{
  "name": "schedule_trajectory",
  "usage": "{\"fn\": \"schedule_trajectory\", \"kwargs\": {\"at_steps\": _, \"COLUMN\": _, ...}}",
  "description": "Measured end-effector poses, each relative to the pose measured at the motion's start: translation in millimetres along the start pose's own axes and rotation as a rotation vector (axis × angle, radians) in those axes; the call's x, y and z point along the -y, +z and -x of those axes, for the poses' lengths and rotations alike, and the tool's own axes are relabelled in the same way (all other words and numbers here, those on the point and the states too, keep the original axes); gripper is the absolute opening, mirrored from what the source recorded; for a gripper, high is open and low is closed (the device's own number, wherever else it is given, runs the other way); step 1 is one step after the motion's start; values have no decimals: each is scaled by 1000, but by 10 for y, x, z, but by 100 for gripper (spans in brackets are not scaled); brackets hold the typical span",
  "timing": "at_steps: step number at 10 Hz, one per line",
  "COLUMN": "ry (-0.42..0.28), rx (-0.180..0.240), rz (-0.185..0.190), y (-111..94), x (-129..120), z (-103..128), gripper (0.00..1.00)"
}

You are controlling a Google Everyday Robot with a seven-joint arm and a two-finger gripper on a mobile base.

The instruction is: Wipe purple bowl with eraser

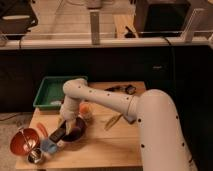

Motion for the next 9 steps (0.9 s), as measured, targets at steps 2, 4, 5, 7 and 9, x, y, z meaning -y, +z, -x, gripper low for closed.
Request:
{"fn": "schedule_trajectory", "kwargs": {"at_steps": 2, "ry": 9, "rx": 16, "rz": 7, "y": 33, "x": -99, "z": 39, "gripper": 0}}
{"fn": "schedule_trajectory", "kwargs": {"at_steps": 4, "ry": 32, "rx": 35, "rz": 11, "y": 39, "x": -232, "z": 43, "gripper": 0}}
{"fn": "schedule_trajectory", "kwargs": {"at_steps": 5, "ry": 39, "rx": 39, "rz": 11, "y": 39, "x": -268, "z": 40, "gripper": 0}}
{"fn": "schedule_trajectory", "kwargs": {"at_steps": 7, "ry": 60, "rx": 47, "rz": 22, "y": 35, "x": -394, "z": 21, "gripper": 0}}
{"fn": "schedule_trajectory", "kwargs": {"at_steps": 9, "ry": 82, "rx": 33, "rz": 33, "y": -6, "x": -494, "z": -45, "gripper": 0}}
